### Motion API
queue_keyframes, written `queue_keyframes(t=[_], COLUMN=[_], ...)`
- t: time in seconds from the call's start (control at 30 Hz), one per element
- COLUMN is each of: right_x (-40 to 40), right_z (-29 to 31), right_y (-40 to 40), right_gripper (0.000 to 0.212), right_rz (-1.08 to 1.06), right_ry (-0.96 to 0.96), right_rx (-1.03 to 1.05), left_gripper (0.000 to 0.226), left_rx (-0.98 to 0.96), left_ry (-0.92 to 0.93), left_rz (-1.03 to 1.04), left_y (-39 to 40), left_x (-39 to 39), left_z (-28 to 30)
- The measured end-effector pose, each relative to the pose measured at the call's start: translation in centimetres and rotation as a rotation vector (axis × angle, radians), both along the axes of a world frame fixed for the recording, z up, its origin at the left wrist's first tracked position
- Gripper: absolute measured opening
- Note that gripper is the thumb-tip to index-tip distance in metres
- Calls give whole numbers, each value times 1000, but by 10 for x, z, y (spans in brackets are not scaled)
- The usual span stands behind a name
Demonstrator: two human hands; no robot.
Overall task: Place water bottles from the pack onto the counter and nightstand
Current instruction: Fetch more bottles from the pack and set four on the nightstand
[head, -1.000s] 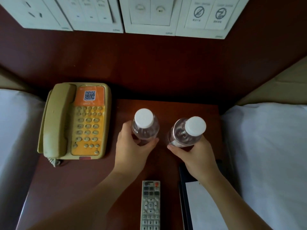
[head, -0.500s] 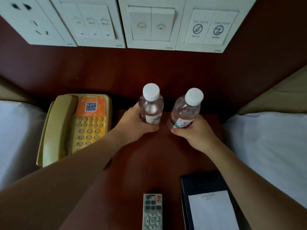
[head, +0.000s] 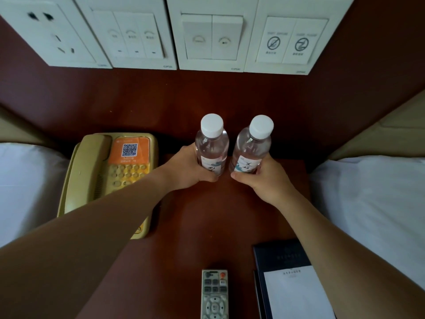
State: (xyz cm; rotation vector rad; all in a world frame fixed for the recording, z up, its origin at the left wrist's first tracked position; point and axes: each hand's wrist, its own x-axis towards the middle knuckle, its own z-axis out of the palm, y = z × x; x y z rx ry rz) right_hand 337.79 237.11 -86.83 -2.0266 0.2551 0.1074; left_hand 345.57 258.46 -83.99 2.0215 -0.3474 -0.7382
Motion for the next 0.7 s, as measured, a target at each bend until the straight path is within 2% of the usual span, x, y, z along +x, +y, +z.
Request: queue_keyframes(t=[0.2, 0.47, 0.6, 0.7], right_x=[-2, -2, -4, -4], right_z=[1, 3, 9, 11], right_y=[5, 8, 11, 12], right_gripper=[75, 72, 76, 84], right_rz=[-26, -34, -42, -43], right_ry=[-35, -22, 2, 39], right_rx=[-23, -20, 5, 79], left_gripper=[60, 69, 72, 84], left_rx=[36, 25, 7, -25], left_ry=[-46, -15, 0, 15], left_rz=[64, 100, 89, 108], left_y=[-9, -8, -8, -7], left_x=[-5, -7, -6, -10], left_z=[-7, -13, -14, -13])
